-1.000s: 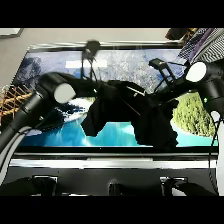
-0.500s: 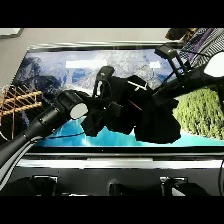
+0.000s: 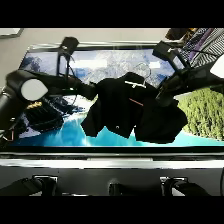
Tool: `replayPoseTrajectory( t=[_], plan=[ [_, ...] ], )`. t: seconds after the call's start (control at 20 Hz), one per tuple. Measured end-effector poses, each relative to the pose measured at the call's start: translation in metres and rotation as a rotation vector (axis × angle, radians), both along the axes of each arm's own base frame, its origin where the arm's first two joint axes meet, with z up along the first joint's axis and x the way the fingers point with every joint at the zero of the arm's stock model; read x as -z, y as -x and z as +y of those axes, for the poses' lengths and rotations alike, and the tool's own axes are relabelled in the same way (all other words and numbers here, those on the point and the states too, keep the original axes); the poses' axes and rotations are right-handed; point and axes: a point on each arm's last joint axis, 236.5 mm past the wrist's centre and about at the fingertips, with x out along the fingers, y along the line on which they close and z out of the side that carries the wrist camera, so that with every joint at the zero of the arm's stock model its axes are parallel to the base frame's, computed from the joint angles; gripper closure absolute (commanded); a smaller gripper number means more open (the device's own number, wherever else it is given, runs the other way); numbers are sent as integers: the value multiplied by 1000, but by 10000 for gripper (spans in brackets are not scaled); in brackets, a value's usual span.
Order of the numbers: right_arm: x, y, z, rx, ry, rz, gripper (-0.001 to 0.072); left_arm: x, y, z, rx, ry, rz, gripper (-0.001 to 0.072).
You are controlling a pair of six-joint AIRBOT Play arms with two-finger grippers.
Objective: Fold the clothes and pants, and hang the long-sleeved shirts on hangers.
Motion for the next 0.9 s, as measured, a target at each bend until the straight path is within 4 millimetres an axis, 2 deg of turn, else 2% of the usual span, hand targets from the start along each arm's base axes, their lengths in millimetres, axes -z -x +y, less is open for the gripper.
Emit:
replayPoseTrajectory(
  t=[0.1,0.2,0.5,0.65,0.9],
  plan=[
    [4,-2,3,-69,18,-18,669,1,2,8,48,-55,-23,-13],
    [11,-2,7,-138,33,-22,669,12,8,12,150,-135,-42,-13],
    [20,0,18,-264,30,-24,670,46,26,5,485,-256,-111,-13],
    [19,4,26,-295,2,-19,671,61,29,4,578,-291,-139,-13],
    [17,19,35,-373,-28,3,671,70,23,2,633,-284,-176,-13]
  ],
)
